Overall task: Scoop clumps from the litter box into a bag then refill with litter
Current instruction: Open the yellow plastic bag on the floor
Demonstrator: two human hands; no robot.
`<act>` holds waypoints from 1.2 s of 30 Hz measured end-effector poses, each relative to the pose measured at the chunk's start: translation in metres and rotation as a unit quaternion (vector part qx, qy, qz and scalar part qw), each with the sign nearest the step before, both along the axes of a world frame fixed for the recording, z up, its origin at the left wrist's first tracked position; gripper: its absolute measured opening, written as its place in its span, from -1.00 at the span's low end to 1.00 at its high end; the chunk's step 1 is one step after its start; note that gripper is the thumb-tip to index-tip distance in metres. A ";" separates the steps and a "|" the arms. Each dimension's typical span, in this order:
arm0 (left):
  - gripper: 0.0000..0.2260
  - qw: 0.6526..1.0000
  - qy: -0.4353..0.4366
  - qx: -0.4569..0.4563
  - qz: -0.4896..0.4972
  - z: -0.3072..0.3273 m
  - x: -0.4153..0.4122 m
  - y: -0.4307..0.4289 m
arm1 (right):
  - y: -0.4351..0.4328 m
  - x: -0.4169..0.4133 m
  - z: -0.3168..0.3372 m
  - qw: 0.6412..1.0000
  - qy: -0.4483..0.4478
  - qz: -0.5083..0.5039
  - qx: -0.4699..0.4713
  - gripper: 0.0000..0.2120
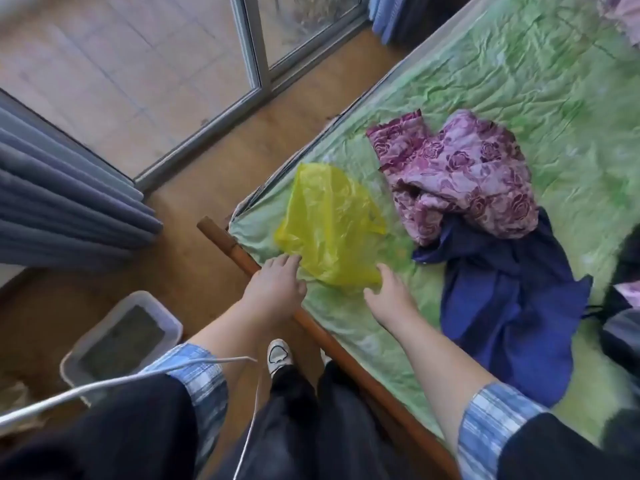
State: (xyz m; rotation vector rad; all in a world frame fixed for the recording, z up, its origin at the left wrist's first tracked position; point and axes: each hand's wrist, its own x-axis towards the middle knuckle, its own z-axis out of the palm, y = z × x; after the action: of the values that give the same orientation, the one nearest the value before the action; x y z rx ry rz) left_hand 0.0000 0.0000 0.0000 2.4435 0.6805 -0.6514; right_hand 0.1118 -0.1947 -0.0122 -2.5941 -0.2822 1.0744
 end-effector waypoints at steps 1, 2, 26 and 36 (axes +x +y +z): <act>-0.47 1.000 0.011 -0.008 0.000 -0.015 0.006 0.001 | 0.006 0.007 -0.020 1.000 -0.004 -0.004 0.000 -0.38; -0.47 1.000 0.015 -0.012 0.006 -0.032 0.011 0.002 | 0.010 0.013 -0.040 1.000 -0.007 -0.005 -0.011 -0.36; -0.41 0.993 -0.066 -0.009 0.093 0.105 0.020 -0.022 | 0.043 0.023 0.111 0.985 -0.043 0.083 0.147 -0.63; -0.74 0.942 -0.257 0.084 0.201 0.193 -0.036 -0.043 | 0.040 -0.025 0.226 0.930 -0.058 0.210 0.296 -0.83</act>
State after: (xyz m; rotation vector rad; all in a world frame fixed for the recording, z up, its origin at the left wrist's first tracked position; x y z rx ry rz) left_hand -0.0359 -0.0428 0.1926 2.3632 0.9942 0.2099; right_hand 0.0867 -0.1547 0.2142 -2.0849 -1.0535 0.7872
